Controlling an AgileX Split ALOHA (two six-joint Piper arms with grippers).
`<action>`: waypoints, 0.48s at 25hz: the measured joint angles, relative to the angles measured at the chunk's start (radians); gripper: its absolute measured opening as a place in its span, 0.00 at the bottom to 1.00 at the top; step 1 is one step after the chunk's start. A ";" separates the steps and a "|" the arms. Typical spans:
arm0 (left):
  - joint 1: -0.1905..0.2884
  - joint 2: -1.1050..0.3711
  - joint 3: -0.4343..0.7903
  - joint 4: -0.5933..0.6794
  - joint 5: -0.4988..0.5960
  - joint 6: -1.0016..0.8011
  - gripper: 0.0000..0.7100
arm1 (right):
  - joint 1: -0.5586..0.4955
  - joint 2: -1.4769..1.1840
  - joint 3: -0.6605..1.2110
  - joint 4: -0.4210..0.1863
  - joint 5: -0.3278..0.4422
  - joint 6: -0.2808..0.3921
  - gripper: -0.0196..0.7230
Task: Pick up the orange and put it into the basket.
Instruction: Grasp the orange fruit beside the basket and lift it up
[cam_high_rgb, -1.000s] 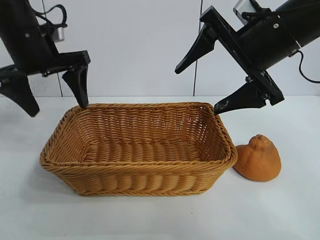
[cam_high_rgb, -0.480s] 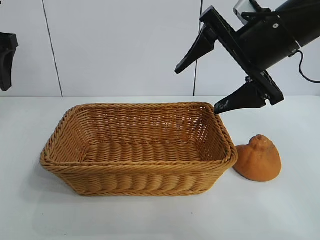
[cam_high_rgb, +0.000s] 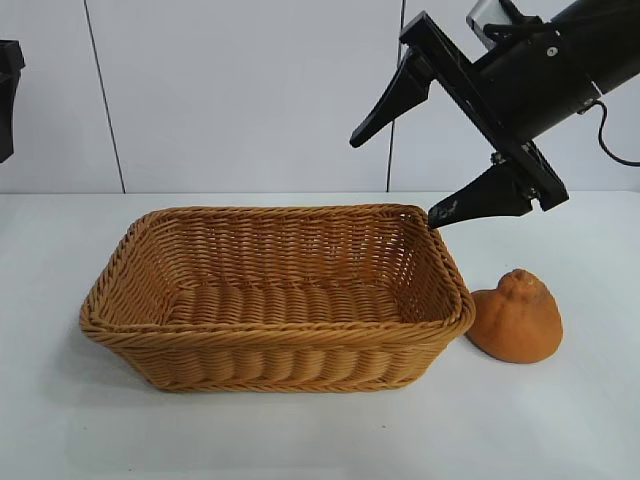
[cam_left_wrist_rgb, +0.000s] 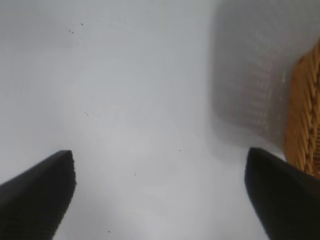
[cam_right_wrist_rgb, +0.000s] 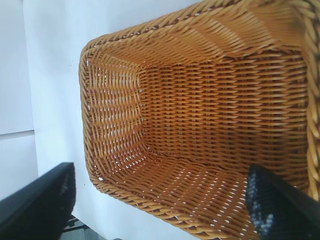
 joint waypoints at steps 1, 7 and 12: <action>0.000 -0.032 0.035 0.000 0.000 0.000 0.92 | 0.000 0.000 0.000 0.000 0.000 0.000 0.88; 0.000 -0.273 0.312 0.000 0.001 0.000 0.92 | 0.000 0.000 0.000 0.000 0.000 0.000 0.88; 0.000 -0.546 0.564 0.000 0.001 0.001 0.92 | 0.000 0.000 0.000 -0.001 0.002 0.000 0.88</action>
